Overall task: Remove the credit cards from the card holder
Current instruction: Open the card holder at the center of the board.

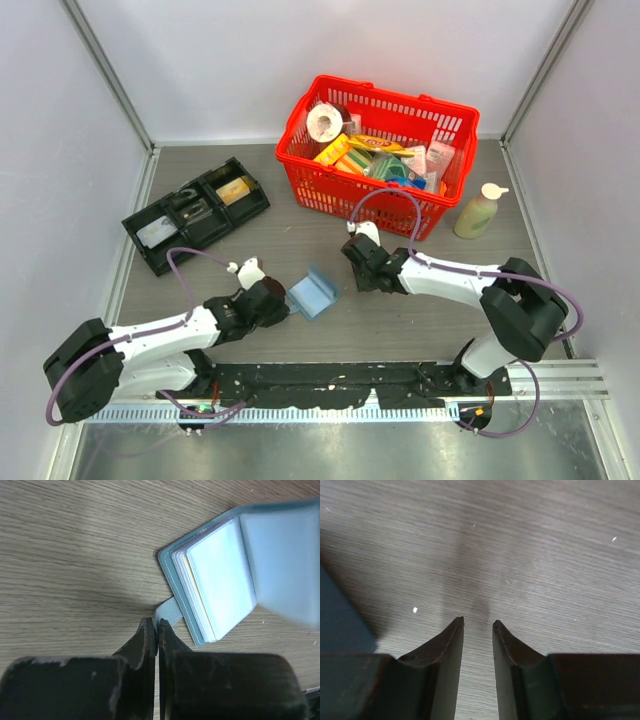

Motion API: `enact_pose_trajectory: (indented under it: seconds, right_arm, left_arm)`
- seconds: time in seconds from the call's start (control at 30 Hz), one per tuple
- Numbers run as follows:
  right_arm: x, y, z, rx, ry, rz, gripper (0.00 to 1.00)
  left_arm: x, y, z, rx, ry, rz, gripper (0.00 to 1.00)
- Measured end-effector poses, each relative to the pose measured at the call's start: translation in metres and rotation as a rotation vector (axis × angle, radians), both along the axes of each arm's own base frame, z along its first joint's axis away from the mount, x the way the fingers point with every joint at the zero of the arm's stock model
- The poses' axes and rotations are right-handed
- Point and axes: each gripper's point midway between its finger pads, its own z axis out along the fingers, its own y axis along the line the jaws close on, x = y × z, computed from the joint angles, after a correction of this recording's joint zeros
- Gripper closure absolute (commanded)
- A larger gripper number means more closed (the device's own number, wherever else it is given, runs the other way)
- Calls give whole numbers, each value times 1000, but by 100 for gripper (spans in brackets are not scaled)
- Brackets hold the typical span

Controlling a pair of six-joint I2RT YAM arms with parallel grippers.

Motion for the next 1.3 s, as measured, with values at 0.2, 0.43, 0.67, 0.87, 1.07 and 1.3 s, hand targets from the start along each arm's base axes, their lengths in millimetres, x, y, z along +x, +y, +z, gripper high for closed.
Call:
enact_pose_trajectory:
  seconds: [0.2, 0.43, 0.67, 0.87, 1.07, 1.3]
  right_arm:
    - [-10, -3, -20, -8, 80, 19, 53]
    - [-14, 13, 6, 94, 66, 80, 42]
    - [-9, 34, 68, 288, -63, 134, 42]
    - [-12, 36, 86, 358, -120, 159, 46]
    - [-24, 50, 76, 429, -70, 220, 49]
    - [-32, 71, 48, 471, 38, 256, 48]
  left_arm:
    - [-4, 10, 0, 40, 6, -2, 100]
    - [4, 2, 35, 72, -15, -46, 100]
    - [38, -49, 118, -14, -136, -132, 100]
    - [41, -65, 114, 0, -110, -183, 100]
    - [34, -44, 91, 27, -74, -143, 100]
    - [10, 14, 26, 140, 24, -24, 100]
